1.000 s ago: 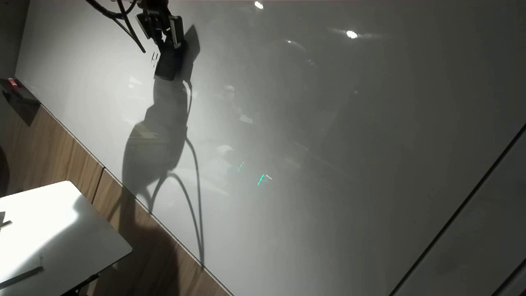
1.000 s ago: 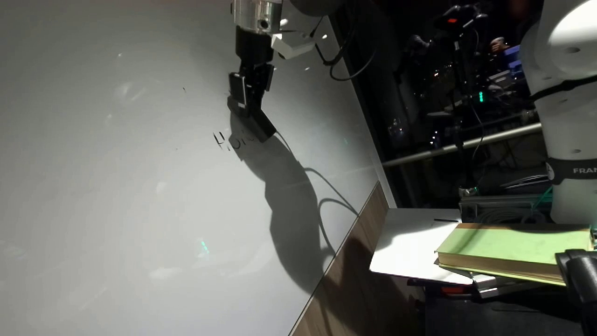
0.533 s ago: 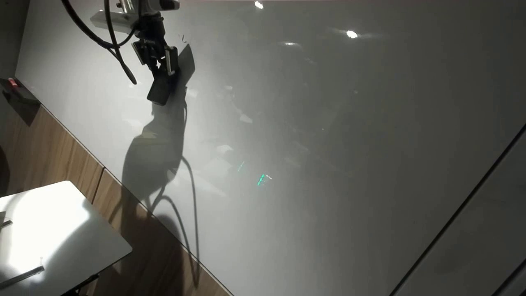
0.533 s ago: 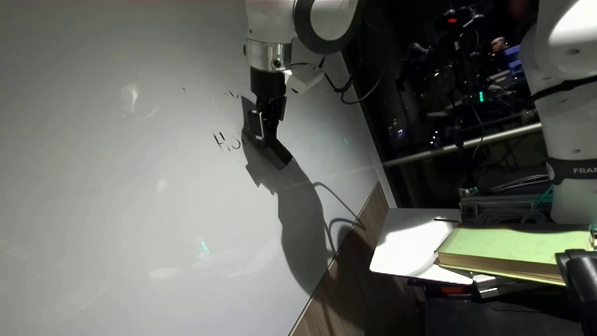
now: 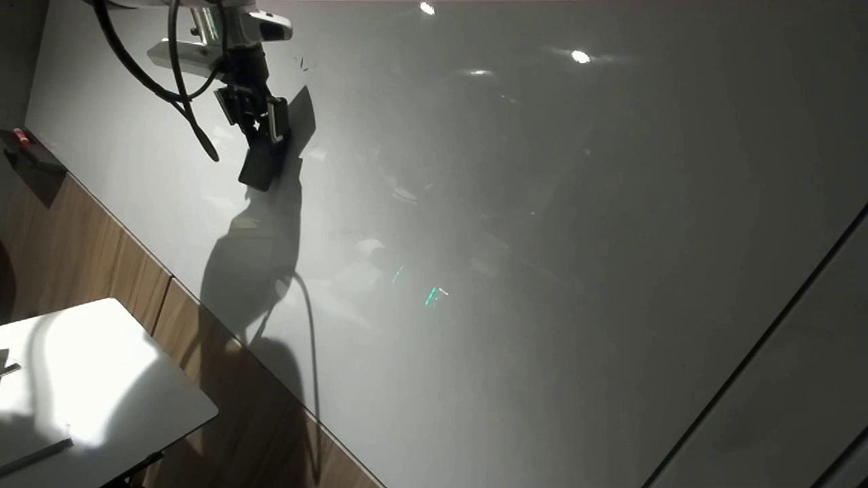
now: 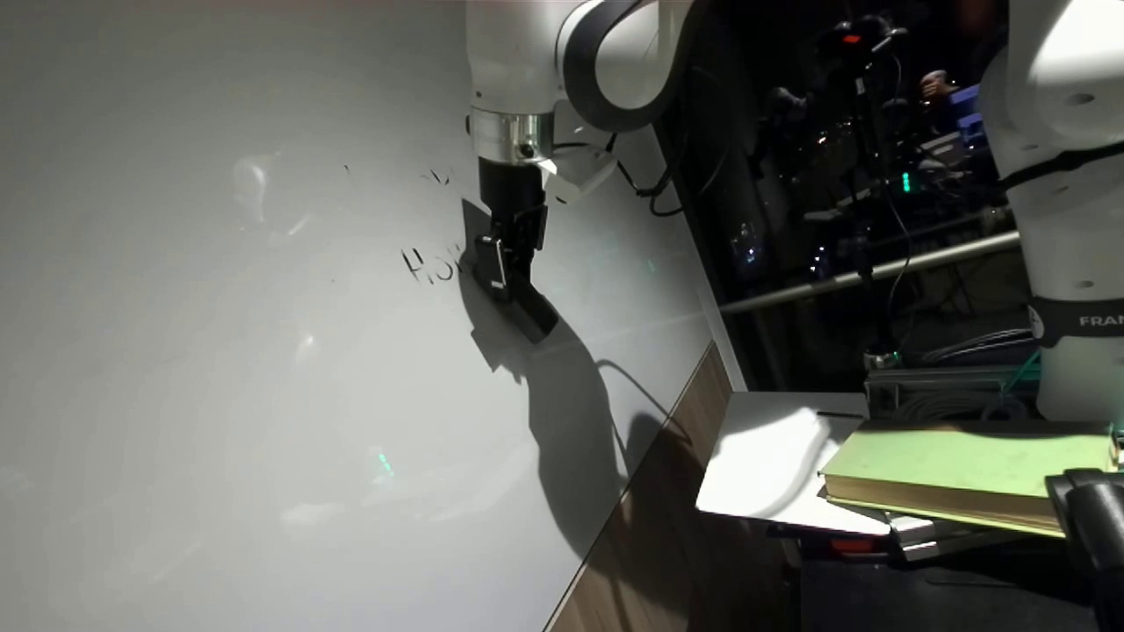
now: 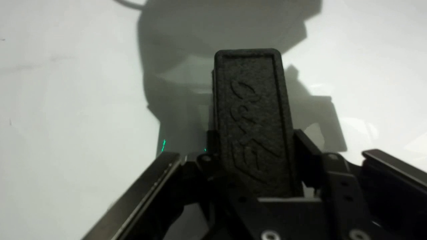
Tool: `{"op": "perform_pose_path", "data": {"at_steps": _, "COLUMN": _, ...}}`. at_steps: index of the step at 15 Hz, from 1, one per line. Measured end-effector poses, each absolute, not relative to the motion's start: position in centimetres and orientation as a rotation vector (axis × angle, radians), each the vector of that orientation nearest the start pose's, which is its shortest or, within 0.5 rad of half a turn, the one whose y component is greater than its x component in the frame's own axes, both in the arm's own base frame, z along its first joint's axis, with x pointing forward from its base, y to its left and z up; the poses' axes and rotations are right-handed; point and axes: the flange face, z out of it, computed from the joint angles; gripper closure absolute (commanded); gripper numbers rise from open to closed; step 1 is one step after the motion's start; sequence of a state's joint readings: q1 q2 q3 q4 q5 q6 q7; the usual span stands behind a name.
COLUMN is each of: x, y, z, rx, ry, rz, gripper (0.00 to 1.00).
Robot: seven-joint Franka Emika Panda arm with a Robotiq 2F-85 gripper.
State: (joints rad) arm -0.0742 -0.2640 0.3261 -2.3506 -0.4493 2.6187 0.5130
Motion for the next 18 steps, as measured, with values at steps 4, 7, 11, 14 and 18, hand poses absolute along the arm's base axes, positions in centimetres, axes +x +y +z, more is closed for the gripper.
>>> {"op": "perform_pose_path", "data": {"at_steps": 4, "x": 48.2, "y": 15.1, "z": 48.7, "rx": -3.157, "ry": -0.134, "rz": -1.014, "gripper": 0.7}}
{"op": "perform_pose_path", "data": {"at_steps": 7, "x": 48.1, "y": 15.7, "z": 49.9, "rx": -3.143, "ry": -0.141, "rz": -1.046, "gripper": 0.7}}
{"op": "perform_pose_path", "data": {"at_steps": 11, "x": 47.4, "y": 16.7, "z": 53.8, "rx": -3.103, "ry": -0.139, "rz": -1.145, "gripper": 0.7}}
{"op": "perform_pose_path", "data": {"at_steps": 14, "x": 46.5, "y": 17.9, "z": 58.0, "rx": -3.051, "ry": -0.145, "rz": -1.253, "gripper": 0.7}}
{"op": "perform_pose_path", "data": {"at_steps": 18, "x": 45.9, "y": 19.0, "z": 59.8, "rx": -3.019, "ry": -0.169, "rz": -1.309, "gripper": 0.7}}
